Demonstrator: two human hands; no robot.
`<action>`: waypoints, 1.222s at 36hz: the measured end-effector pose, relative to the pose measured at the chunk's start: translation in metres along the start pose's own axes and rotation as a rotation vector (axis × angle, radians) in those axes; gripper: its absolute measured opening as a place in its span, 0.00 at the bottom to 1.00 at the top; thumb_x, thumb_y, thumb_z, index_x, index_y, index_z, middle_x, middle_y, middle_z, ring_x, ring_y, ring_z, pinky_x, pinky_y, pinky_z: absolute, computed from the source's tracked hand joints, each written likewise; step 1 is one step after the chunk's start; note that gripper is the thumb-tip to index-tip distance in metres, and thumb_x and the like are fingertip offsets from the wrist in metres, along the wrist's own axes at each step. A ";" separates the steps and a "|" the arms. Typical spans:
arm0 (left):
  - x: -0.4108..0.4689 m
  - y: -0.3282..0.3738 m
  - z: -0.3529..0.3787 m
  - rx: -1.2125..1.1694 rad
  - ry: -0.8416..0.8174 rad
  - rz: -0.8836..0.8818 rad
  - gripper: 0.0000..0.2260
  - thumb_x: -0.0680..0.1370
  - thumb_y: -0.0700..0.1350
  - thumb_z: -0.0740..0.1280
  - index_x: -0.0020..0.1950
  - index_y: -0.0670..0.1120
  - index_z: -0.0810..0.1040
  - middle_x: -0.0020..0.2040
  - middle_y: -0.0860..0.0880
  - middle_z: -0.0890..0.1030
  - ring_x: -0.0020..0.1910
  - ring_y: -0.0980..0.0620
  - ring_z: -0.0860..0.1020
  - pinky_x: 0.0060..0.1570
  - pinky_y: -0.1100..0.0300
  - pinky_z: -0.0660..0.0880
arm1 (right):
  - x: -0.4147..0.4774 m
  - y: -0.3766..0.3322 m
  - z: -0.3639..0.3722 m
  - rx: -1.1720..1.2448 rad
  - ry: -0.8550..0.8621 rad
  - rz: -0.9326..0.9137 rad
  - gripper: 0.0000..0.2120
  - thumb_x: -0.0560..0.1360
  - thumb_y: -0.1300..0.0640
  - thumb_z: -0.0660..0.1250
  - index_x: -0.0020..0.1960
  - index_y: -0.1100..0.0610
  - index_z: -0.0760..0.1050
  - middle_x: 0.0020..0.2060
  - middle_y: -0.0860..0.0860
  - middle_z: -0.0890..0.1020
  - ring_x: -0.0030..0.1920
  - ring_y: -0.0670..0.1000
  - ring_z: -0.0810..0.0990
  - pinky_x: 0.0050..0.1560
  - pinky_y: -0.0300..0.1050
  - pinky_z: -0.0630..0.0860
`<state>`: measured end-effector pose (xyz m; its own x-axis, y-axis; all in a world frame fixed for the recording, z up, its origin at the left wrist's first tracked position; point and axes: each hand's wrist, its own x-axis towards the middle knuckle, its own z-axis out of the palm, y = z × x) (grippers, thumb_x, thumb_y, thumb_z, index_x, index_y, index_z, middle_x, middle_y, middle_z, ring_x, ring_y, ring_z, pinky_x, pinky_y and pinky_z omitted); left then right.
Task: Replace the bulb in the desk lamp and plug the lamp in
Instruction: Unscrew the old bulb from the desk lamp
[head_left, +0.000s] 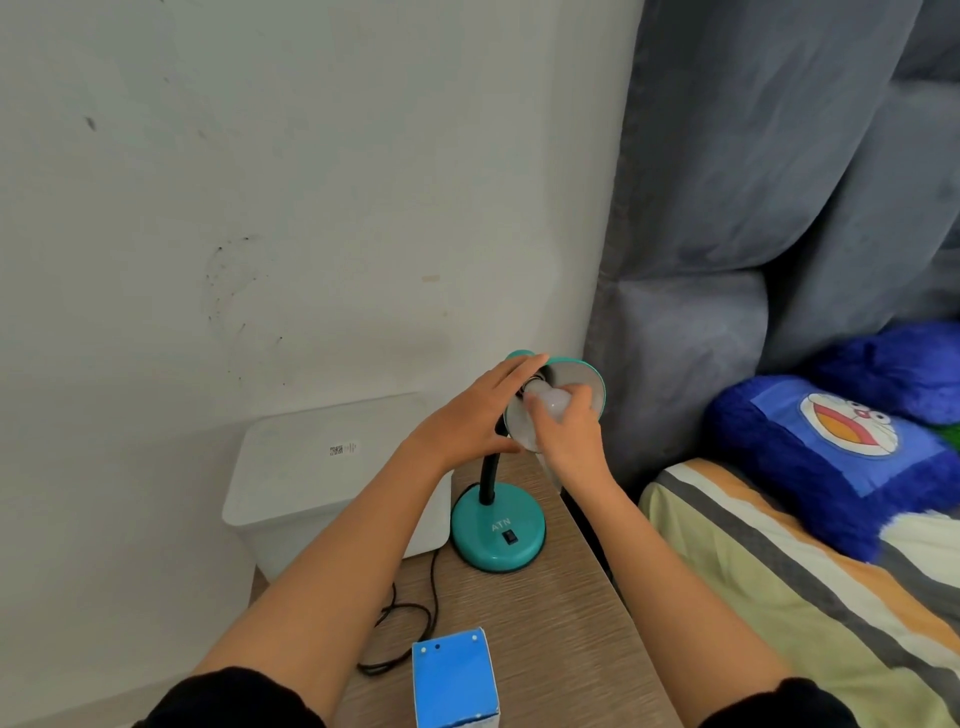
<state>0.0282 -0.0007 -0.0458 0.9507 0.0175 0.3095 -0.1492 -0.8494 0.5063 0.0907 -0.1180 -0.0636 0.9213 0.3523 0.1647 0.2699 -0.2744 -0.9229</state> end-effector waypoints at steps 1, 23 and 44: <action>0.000 0.000 0.000 0.003 0.000 0.000 0.43 0.69 0.44 0.74 0.76 0.54 0.50 0.76 0.52 0.56 0.73 0.55 0.57 0.70 0.60 0.59 | 0.000 0.000 0.000 0.009 0.006 -0.010 0.25 0.74 0.49 0.66 0.66 0.58 0.62 0.62 0.58 0.68 0.57 0.56 0.72 0.55 0.50 0.75; 0.003 0.000 0.001 -0.005 0.007 -0.010 0.44 0.69 0.42 0.75 0.76 0.54 0.50 0.75 0.52 0.56 0.73 0.56 0.57 0.68 0.66 0.56 | 0.002 0.003 -0.001 -0.204 0.019 -0.183 0.27 0.77 0.48 0.62 0.69 0.61 0.59 0.64 0.59 0.64 0.63 0.59 0.68 0.61 0.50 0.69; -0.001 0.000 -0.002 -0.118 0.006 -0.025 0.44 0.68 0.38 0.75 0.75 0.55 0.53 0.74 0.53 0.59 0.69 0.62 0.59 0.67 0.67 0.59 | 0.001 0.005 -0.004 -0.234 -0.013 -0.172 0.30 0.69 0.54 0.73 0.66 0.60 0.65 0.62 0.59 0.72 0.63 0.58 0.70 0.60 0.49 0.71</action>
<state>0.0270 0.0001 -0.0443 0.9530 0.0410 0.3003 -0.1571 -0.7805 0.6051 0.0937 -0.1223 -0.0667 0.8529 0.4230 0.3061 0.4808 -0.4076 -0.7763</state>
